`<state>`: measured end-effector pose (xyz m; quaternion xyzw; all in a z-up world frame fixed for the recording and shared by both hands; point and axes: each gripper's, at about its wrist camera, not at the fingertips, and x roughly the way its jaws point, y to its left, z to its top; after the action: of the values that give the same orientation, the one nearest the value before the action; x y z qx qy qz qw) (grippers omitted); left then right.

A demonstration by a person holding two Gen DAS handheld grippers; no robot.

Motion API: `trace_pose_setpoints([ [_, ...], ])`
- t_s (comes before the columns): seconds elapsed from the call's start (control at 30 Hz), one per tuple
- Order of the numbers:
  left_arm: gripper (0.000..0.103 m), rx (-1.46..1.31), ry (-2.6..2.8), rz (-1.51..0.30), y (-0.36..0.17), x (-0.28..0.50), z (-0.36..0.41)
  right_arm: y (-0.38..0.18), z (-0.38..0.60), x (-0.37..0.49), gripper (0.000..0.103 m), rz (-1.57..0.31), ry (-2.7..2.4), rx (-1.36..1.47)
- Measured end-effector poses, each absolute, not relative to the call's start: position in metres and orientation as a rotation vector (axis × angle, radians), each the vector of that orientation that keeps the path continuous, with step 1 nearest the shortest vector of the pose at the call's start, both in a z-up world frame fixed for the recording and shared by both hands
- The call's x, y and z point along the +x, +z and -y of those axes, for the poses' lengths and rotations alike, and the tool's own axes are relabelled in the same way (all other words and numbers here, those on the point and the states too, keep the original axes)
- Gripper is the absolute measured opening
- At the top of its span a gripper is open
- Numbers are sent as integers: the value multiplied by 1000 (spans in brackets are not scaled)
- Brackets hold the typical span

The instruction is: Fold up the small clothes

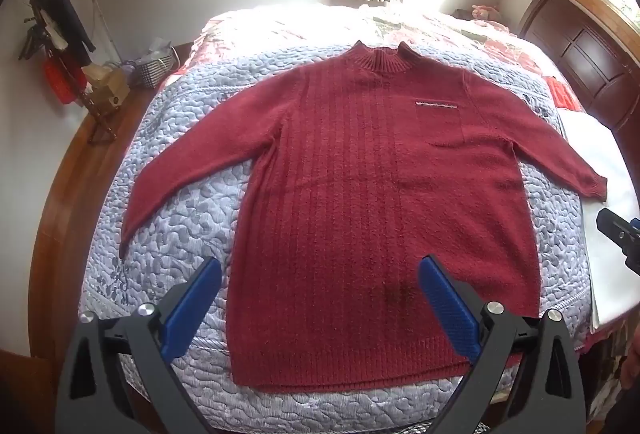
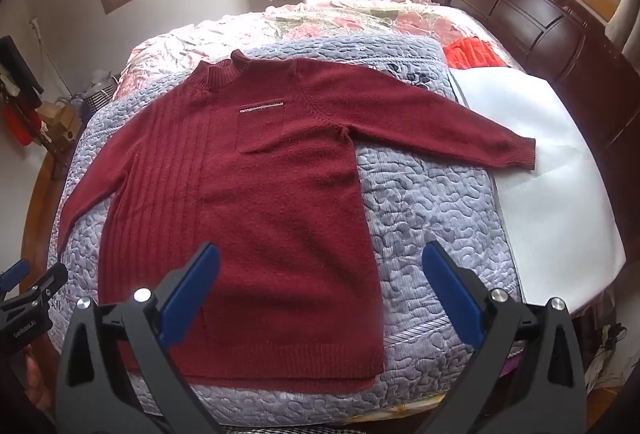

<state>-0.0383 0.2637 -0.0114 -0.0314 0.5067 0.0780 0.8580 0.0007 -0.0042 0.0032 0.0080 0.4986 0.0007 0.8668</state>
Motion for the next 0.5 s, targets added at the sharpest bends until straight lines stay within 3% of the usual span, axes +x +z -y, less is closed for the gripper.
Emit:
trace_pose_setpoints([
  [0.5, 99, -91, 154, -1047, -4, -36, -266, -6, 5, 0, 100, -1063, 1, 28],
])
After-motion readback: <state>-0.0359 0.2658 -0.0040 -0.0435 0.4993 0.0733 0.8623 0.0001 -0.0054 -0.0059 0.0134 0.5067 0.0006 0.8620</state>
